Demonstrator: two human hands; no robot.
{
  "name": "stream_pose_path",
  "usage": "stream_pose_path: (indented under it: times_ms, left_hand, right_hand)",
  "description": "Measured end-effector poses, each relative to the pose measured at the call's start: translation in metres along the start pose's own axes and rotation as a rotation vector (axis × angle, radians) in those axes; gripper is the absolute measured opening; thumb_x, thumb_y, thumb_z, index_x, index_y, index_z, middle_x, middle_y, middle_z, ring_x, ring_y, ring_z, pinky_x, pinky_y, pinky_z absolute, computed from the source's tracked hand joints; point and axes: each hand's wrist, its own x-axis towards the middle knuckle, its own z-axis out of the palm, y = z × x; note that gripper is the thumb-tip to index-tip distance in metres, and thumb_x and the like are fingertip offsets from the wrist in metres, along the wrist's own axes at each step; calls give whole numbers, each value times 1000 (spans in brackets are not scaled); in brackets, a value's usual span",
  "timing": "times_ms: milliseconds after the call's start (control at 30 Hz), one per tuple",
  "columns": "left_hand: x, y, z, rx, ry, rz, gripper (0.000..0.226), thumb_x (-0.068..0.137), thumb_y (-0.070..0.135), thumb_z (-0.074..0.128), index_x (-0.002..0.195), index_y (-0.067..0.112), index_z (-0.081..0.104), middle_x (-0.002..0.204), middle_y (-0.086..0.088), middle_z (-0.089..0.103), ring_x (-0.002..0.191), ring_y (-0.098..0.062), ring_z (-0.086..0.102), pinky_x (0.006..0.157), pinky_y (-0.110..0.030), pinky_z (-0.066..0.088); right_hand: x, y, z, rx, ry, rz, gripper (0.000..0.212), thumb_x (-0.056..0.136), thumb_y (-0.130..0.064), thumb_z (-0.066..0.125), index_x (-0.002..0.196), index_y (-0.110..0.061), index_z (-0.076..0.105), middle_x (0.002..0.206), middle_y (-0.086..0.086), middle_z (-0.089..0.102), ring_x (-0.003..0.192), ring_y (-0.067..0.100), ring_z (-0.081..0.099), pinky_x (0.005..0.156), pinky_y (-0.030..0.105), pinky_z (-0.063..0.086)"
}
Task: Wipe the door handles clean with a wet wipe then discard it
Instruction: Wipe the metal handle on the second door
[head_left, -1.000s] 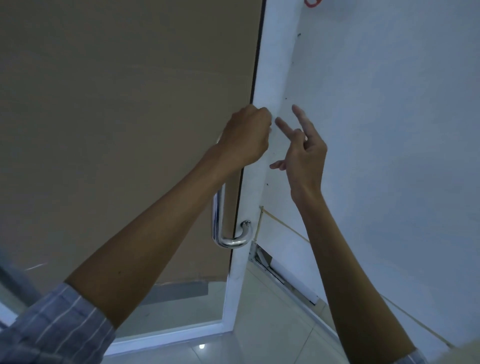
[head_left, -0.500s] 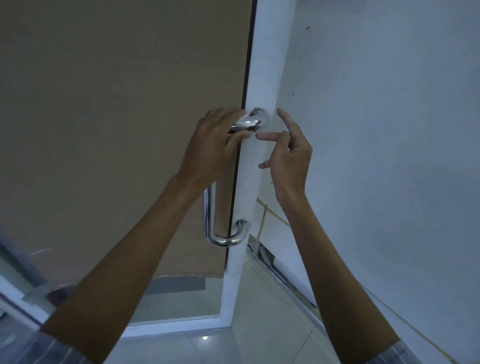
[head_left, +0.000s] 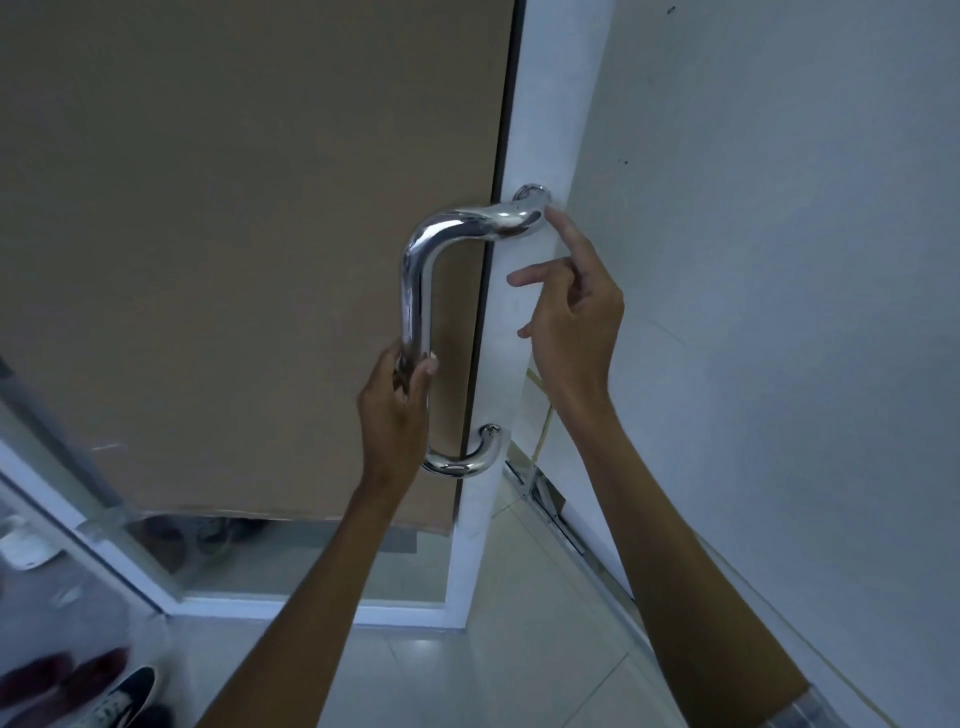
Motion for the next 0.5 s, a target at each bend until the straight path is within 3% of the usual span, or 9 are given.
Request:
stream_pose_path:
  times_ms: [67, 200, 333, 433, 500]
  left_hand:
    - [-19, -19, 4, 17, 25, -32, 9, 103, 22, 65, 103, 15, 61, 77, 10, 53, 68, -2, 50, 65, -12, 41]
    - [-41, -54, 9, 82, 62, -97, 20, 102, 25, 67, 90, 20, 52, 71, 5, 44, 64, -7, 40, 58, -19, 36]
    - [-60, -76, 18, 115, 99, -203, 25, 102, 22, 67, 87, 24, 47, 74, 2, 47, 69, -13, 44, 63, -24, 40]
    - [-74, -86, 27, 109, 144, -294, 19, 101, 19, 68, 90, 16, 52, 78, 1, 55, 70, -4, 51, 67, -17, 43]
    - [-79, -87, 34, 88, 187, -342, 17, 100, 19, 69, 93, 9, 56, 83, -3, 60, 74, -3, 54, 71, -12, 44]
  right_hand:
    - [-3, 6, -2, -14, -27, -9, 53, 103, -3, 41, 145, -25, 63, 80, -10, 76, 54, 17, 51, 56, 53, 60]
    - [-8, 17, -12, -15, -49, -17, 53, 103, -2, 41, 145, -24, 62, 81, -8, 76, 54, 12, 51, 61, 52, 61]
    - [-10, 25, -27, 12, -50, -14, 53, 103, 0, 40, 146, -23, 62, 80, -5, 75, 50, 12, 46, 59, 51, 60]
    - [-11, 29, -39, 28, -57, -8, 53, 102, 2, 41, 146, -21, 62, 79, -5, 75, 47, 19, 42, 50, 44, 55]
    - [-12, 33, -46, 29, -78, -6, 53, 103, 1, 40, 146, -21, 61, 78, -6, 75, 47, 27, 44, 47, 48, 52]
